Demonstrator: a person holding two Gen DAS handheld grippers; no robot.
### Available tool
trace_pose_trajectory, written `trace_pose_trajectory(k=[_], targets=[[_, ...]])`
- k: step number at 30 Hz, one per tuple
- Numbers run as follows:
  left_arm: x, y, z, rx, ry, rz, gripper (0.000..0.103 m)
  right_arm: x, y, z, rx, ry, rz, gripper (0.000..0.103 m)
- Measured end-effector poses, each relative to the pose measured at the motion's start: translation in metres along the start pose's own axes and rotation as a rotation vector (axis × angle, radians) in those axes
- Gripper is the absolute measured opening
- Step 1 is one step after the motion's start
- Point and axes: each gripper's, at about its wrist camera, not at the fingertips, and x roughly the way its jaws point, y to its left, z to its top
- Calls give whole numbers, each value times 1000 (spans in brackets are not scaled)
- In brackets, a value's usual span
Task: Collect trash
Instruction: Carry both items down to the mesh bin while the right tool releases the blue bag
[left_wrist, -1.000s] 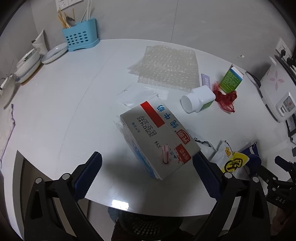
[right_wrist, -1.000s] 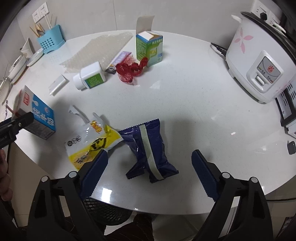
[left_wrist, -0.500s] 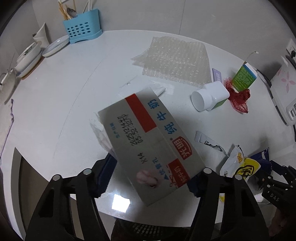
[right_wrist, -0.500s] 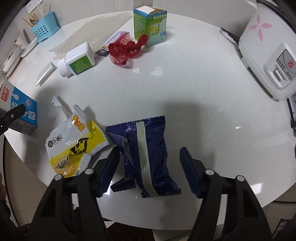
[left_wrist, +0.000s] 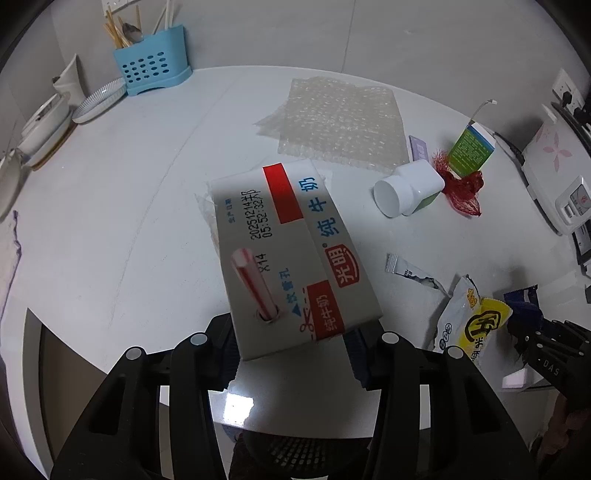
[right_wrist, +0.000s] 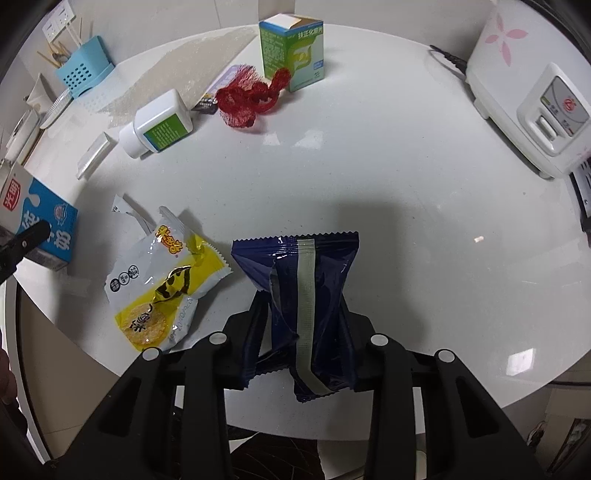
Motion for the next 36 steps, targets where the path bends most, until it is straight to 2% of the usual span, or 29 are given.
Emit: trace_pose_trajectory(k=[6, 9, 14, 20, 27, 36], targets=[[-22, 6, -20, 38, -23, -24, 46, -26, 2, -16, 27, -64, -4, 33], [-33, 11, -35, 56, -22, -41, 46, -47, 10, -31, 17, -111, 42, 33], [-50, 19, -65, 73, -8, -71, 46, -81, 37, -62, -53, -168, 124, 33], [-63, 26, -97, 103, -2, -88, 46, -98, 79, -103, -152, -171, 174, 33], [-43, 34, -134, 117, 35, -114, 46, -53, 107, -137, -192, -95, 189, 33], [20, 40, -188, 170, 106, -144, 46, 39, 127, -171, -183, -3, 171, 33]])
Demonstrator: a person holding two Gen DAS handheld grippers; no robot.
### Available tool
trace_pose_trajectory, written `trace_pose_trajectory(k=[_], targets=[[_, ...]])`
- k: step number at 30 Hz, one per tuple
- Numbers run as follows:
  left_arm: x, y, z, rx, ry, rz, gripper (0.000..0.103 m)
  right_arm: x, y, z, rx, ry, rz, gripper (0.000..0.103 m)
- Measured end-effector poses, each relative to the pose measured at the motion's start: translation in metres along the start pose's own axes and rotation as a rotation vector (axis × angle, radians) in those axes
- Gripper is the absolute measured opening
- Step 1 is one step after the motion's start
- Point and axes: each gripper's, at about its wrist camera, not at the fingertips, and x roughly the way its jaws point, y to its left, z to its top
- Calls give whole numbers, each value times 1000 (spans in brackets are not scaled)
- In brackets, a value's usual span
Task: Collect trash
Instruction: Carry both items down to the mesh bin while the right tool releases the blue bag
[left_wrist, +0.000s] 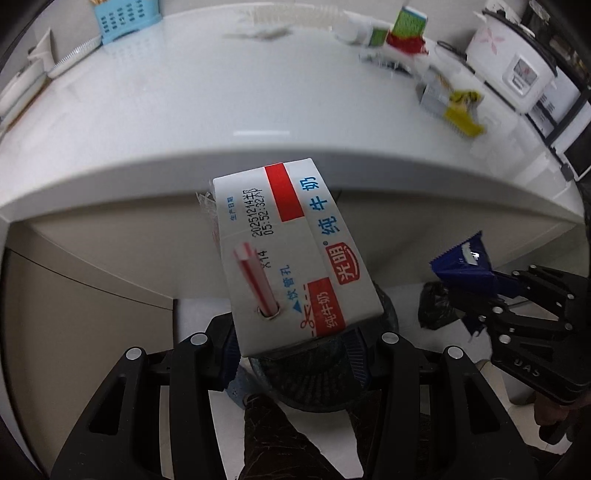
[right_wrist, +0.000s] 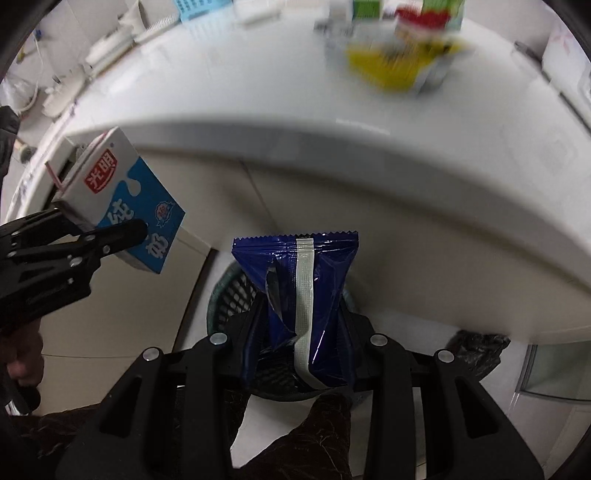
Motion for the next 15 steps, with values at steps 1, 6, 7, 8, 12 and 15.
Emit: trace_pose_trajectory(k=[1, 6, 7, 8, 12, 15], targets=[[8, 1, -5, 7, 9, -1, 46, 7, 1, -3, 5, 3, -3, 33], [46, 8, -28, 24, 67, 5, 46, 60, 3, -21, 55, 69, -1, 34], [52, 10, -31, 27, 79, 9, 46, 73, 2, -26, 65, 84, -10, 34], [59, 11, -35, 31, 93, 12, 46, 81, 1, -28, 76, 94, -14, 35], [81, 14, -46, 55, 137, 33, 46, 107, -6, -42, 142, 129, -9, 36], [94, 18, -51, 50, 167, 29, 46, 123, -9, -50, 153, 147, 0, 41]])
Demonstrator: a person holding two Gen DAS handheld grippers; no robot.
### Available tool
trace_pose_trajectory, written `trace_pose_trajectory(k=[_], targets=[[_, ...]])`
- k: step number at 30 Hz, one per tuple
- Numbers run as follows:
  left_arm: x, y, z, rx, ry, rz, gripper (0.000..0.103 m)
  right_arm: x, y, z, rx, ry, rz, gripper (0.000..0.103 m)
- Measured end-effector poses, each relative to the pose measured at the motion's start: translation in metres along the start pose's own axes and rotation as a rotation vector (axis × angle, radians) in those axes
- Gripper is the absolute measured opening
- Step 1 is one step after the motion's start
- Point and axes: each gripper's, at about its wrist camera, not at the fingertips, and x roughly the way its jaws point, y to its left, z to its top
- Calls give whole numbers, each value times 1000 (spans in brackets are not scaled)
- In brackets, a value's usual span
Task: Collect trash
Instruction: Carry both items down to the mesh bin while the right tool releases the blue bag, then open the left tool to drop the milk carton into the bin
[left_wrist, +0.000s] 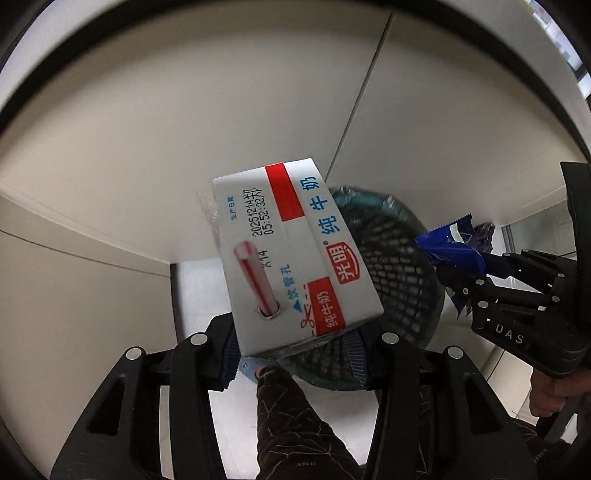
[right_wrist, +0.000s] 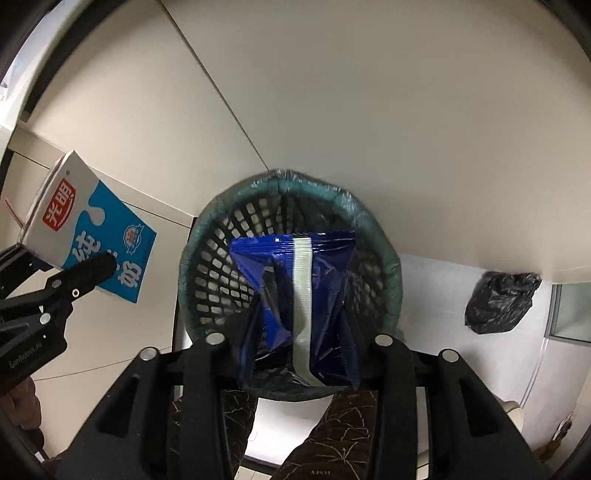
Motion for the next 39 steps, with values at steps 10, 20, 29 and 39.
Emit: trace_pose_trajectory(k=[10, 20, 29, 39], targets=[[26, -6, -1, 37, 48, -7, 47, 1, -1, -8, 15, -14, -5, 81], [40, -23, -6, 77, 63, -29, 48, -33, -34, -15, 34, -59, -77, 84], [38, -33, -3, 88, 46, -16, 70, -60, -51, -13, 60, -93, -88, 84], [-22, -32, 19, 39, -88, -12, 95, -111, -55, 4, 56, -180, -119, 84]])
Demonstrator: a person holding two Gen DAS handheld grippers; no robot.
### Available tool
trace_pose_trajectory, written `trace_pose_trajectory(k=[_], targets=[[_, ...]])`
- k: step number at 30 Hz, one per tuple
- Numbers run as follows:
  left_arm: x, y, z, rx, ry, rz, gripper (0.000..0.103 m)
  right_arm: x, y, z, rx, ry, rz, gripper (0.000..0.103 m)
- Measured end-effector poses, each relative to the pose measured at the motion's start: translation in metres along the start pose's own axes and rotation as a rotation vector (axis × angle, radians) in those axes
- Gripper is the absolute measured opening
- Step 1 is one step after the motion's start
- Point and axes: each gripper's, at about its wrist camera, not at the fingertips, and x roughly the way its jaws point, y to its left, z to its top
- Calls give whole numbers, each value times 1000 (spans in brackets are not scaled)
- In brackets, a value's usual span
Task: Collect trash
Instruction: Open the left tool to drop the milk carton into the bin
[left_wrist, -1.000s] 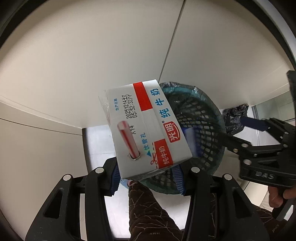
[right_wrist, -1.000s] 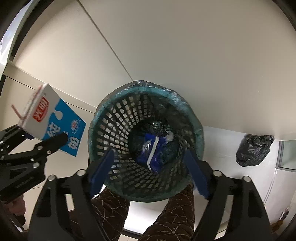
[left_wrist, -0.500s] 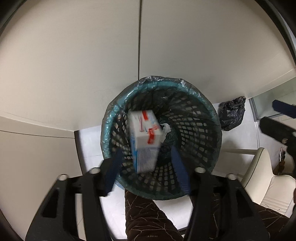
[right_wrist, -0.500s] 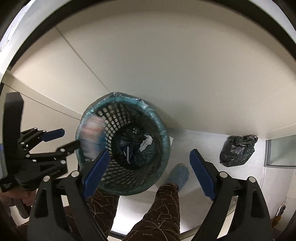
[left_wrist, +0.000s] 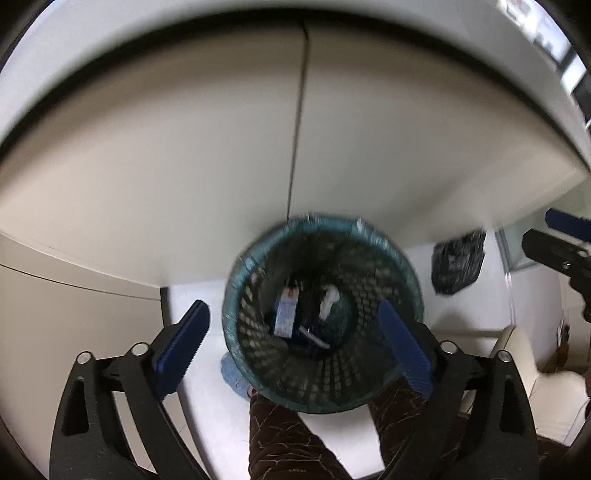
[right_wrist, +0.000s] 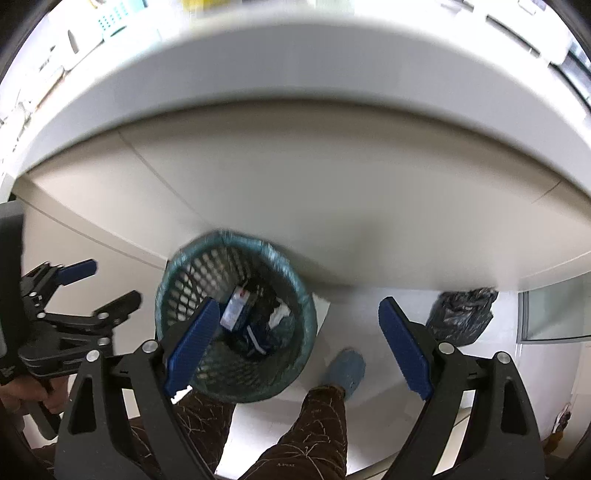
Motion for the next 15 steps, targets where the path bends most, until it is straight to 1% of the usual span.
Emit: trace_pose_trajectory(k=[1, 5, 10, 15], targets=[[-10, 3, 4, -12, -16, 3, 97, -9, 0, 6, -1, -15, -6, 84], [-45, 9, 23, -35, -73, 17, 97, -37, -2, 23, -1, -63, -18, 84], [-88, 20, 52, -74, -140, 12, 97, -75, -4, 49, 12, -124, -28, 84], [-122, 29, 82, -90, -193, 34, 97, -98, -3, 75, 40, -149, -30, 84]])
